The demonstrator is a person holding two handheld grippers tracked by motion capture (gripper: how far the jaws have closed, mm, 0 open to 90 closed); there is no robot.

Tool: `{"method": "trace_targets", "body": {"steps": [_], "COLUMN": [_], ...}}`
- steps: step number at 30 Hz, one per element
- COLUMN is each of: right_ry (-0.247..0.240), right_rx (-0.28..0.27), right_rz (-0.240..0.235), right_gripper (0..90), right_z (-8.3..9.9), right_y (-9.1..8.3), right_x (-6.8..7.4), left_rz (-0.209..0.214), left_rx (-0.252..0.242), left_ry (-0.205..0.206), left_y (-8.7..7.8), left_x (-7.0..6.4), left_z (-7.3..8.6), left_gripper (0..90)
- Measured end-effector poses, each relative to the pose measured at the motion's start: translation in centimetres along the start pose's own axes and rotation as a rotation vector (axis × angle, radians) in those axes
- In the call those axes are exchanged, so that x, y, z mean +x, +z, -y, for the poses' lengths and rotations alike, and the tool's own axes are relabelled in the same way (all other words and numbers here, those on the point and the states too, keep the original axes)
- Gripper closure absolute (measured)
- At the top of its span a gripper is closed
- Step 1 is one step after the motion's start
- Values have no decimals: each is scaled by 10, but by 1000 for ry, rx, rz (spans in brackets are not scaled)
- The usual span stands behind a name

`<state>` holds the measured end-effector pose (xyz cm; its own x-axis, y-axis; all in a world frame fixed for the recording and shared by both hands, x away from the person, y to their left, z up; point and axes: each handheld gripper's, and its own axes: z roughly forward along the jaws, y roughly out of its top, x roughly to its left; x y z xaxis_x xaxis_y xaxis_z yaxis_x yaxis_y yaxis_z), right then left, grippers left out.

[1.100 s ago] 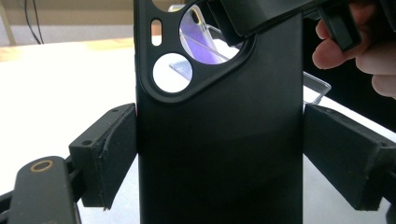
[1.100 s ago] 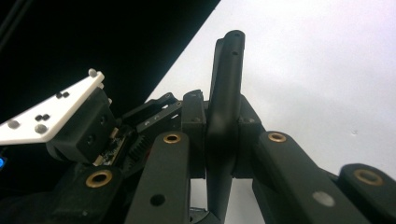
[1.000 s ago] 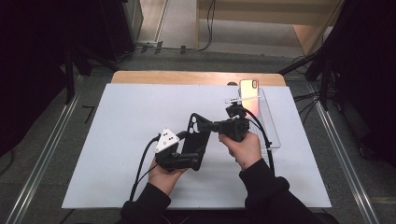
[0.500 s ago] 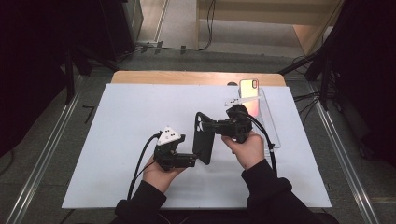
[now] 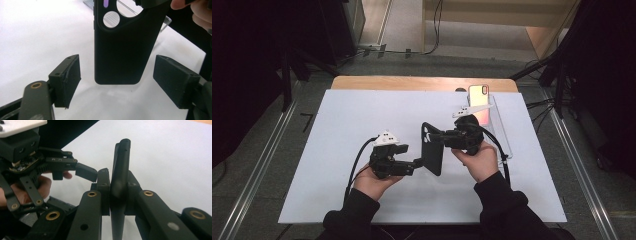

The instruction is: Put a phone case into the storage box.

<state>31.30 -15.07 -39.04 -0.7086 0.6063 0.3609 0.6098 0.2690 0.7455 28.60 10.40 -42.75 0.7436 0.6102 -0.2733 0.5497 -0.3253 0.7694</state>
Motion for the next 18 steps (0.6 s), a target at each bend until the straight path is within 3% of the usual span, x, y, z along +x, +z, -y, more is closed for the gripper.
{"method": "trace_targets", "body": {"steps": [4,7,10,18], "right_ry": [-15,-38,-57,-94], "right_rx": [8,7,13,28], "right_rz": [-17,-24,-42,-97], "right_gripper": [775,775,775,774], "right_z": [1,2,3,4], "right_y": [-1,-3,-4,-8], "right_x": [-1,-1,-1,-4], "left_rz": [32,42,79,92], "left_rx": [37,43,50,78], "left_ry": [4,39,37,101], "left_y": [-4,-8,-11,-19], "left_x": [5,6,10,12], "left_z": [-3,-4,-7,-14], "left_gripper": [239,275,275,328]}}
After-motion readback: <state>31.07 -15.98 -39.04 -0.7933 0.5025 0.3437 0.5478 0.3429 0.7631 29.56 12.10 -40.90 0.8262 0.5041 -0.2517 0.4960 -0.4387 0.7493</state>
